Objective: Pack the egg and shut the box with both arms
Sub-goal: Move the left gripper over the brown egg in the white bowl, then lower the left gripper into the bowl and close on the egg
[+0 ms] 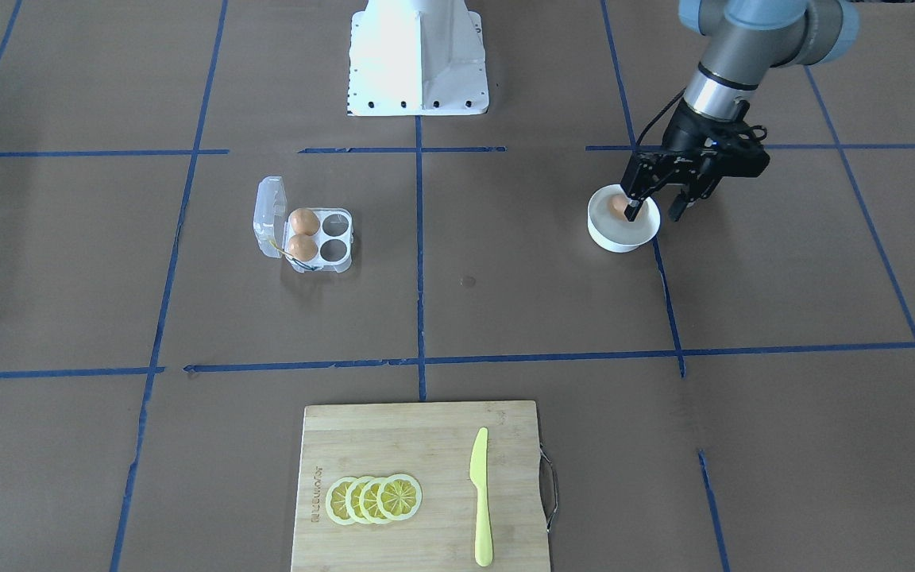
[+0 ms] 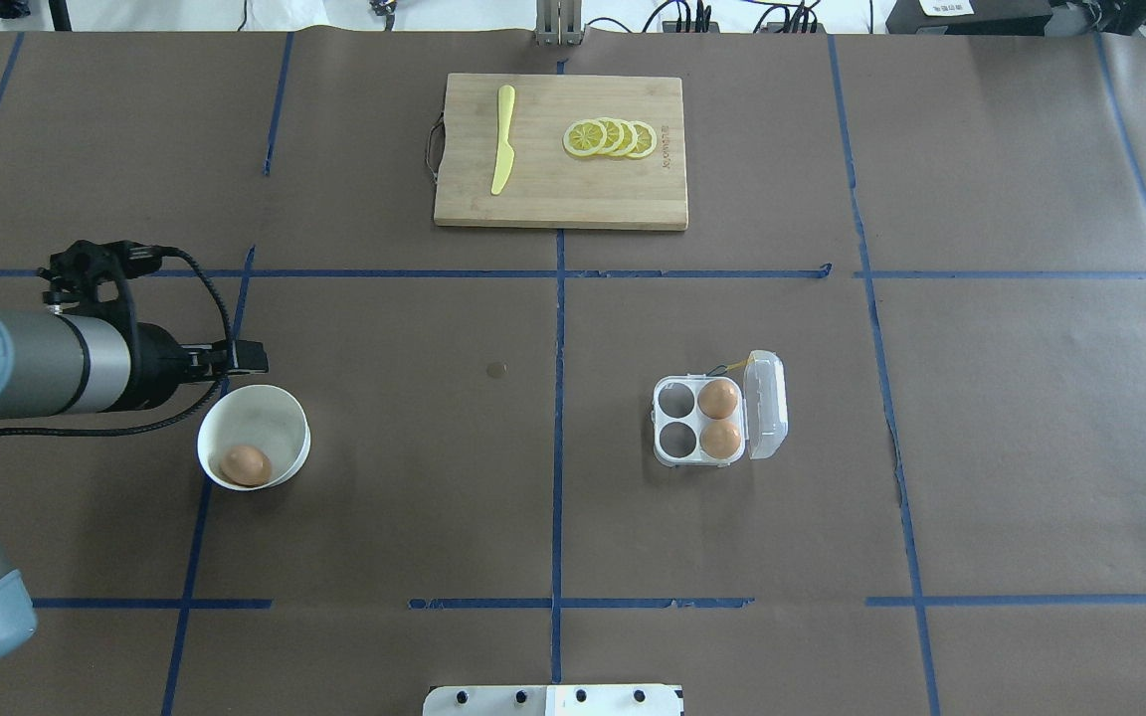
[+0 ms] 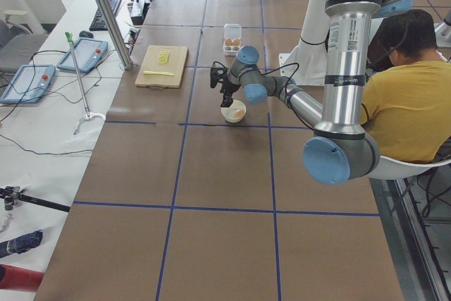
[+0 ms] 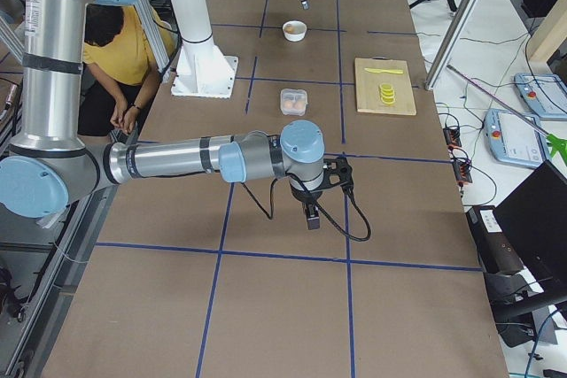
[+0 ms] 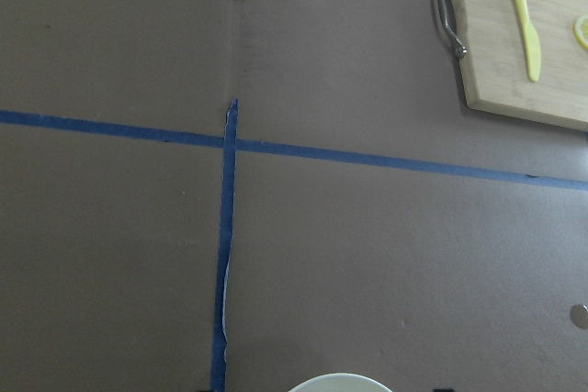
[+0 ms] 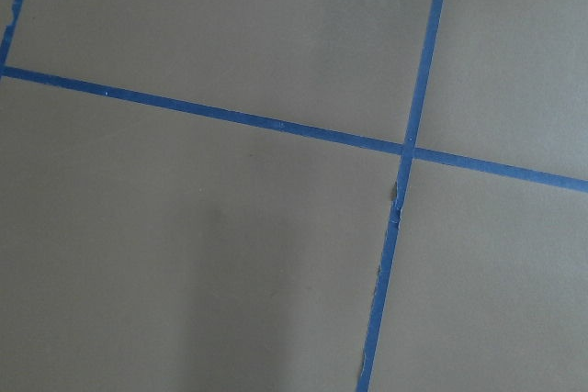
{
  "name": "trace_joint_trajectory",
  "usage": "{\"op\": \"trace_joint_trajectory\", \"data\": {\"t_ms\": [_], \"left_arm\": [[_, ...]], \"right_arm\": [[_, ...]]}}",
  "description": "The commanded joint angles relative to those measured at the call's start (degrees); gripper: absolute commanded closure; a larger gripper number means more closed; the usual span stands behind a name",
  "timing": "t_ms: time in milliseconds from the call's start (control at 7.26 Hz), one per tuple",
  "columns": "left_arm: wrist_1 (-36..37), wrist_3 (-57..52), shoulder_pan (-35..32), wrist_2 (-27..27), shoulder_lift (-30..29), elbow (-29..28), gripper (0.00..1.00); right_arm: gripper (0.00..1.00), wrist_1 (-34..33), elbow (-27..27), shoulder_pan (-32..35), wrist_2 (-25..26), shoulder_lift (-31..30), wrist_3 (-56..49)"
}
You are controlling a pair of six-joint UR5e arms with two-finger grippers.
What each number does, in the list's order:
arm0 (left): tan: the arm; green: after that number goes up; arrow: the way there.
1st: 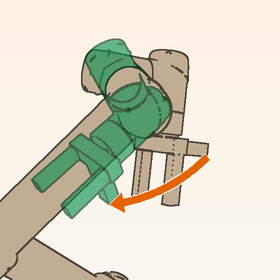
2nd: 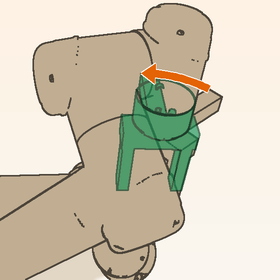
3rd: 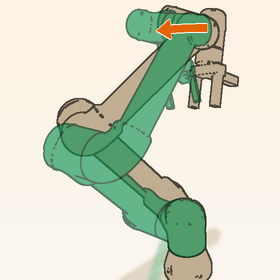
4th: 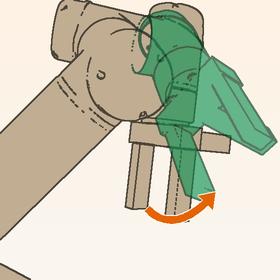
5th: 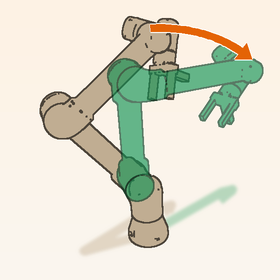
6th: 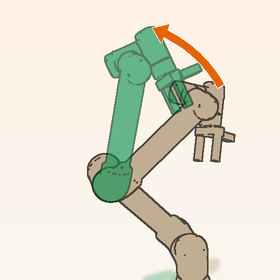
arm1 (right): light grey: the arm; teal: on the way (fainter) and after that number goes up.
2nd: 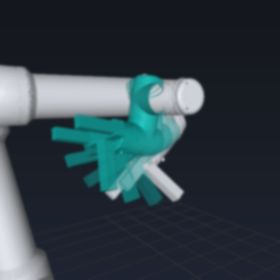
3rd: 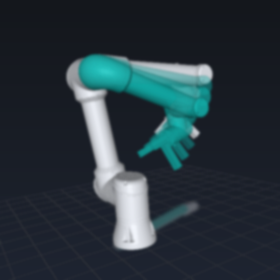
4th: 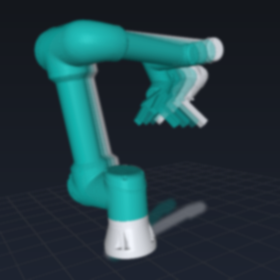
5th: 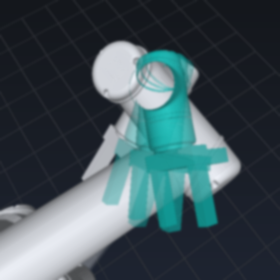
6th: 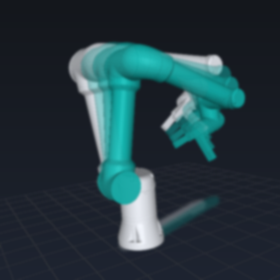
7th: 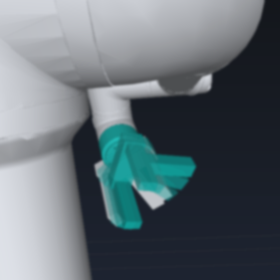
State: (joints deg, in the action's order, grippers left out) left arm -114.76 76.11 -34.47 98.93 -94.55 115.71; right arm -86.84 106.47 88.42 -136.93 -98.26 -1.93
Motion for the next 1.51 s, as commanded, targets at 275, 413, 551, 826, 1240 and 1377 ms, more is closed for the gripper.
{"op": "trace_joint_trajectory", "data": {"t_ms": [275,413,551,826,1240,1377], "left_arm": [[5.68,0.71,3.78,-0.58,-1.61,-1.89,0.29],[6.47,0.71,5.10,-0.58,-1.42,-1.89,0.29],[8.30,0.80,5.63,-0.58,-1.34,-1.46,0.29],[8.50,0.71,6.69,-0.58,-1.16,-1.89,0.29],[10.16,0.62,7.57,-0.58,-1.16,-1.80,0.29],[10.17,0.62,7.57,-0.58,-1.16,-1.89,0.29]], "right_arm": [[0.00,0.00,-0.47,0.00,0.00,0.08,0.00],[0.00,0.00,-0.48,0.00,0.00,0.09,0.00],[0.00,0.00,-0.48,0.00,0.00,0.17,0.00],[0.00,0.00,-0.39,0.00,0.00,0.17,0.00],[0.00,0.00,-0.39,0.00,0.00,0.17,0.00],[0.00,0.00,-0.39,0.00,0.00,0.17,0.00]]}}
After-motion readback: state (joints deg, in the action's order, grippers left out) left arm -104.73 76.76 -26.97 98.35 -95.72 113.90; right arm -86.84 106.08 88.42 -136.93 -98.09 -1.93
